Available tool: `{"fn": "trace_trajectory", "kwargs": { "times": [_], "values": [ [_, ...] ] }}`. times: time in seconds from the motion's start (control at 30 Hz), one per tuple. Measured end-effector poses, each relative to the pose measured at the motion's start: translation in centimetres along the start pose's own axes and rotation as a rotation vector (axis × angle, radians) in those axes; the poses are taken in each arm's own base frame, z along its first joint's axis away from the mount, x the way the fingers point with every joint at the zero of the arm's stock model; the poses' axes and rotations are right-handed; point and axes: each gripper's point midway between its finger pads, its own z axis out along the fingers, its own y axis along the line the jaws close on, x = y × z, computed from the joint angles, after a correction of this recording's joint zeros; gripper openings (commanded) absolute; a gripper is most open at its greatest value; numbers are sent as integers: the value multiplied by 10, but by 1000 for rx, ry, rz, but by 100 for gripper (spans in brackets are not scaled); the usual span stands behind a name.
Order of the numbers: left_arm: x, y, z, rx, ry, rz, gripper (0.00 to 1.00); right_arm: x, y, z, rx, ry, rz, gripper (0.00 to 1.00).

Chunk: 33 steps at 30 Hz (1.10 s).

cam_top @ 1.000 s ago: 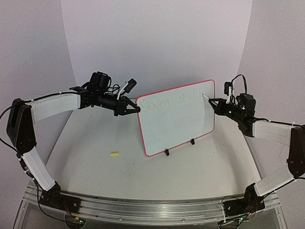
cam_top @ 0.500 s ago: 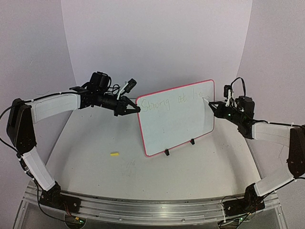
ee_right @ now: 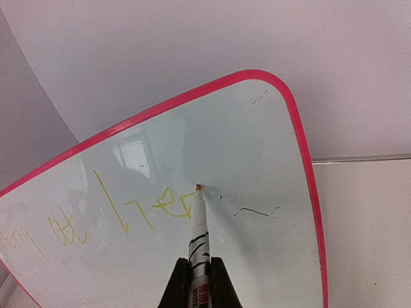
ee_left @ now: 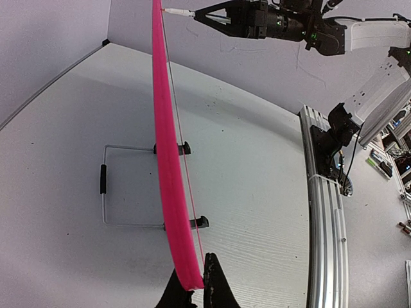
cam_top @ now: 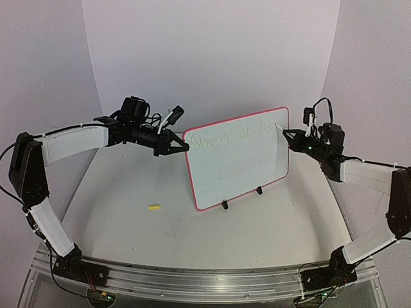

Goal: Write a sentence on the whiteboard

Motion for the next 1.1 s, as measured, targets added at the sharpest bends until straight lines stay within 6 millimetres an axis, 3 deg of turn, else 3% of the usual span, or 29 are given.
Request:
{"fn": "trace_trajectory", "kwargs": {
  "times": [0.6, 0.93, 1.1],
  "values": [
    [0, 0, 0, -2, 0, -2, 0, 16, -10, -1, 39, 21, 9, 0],
    [0, 0, 0, -2, 0, -3, 0, 13, -18, -2, 86, 7, 7, 0],
    [0, 0, 0, 1, 0, 0, 0, 3, -13, -8, 78, -13, -1, 0]
  ]
}}
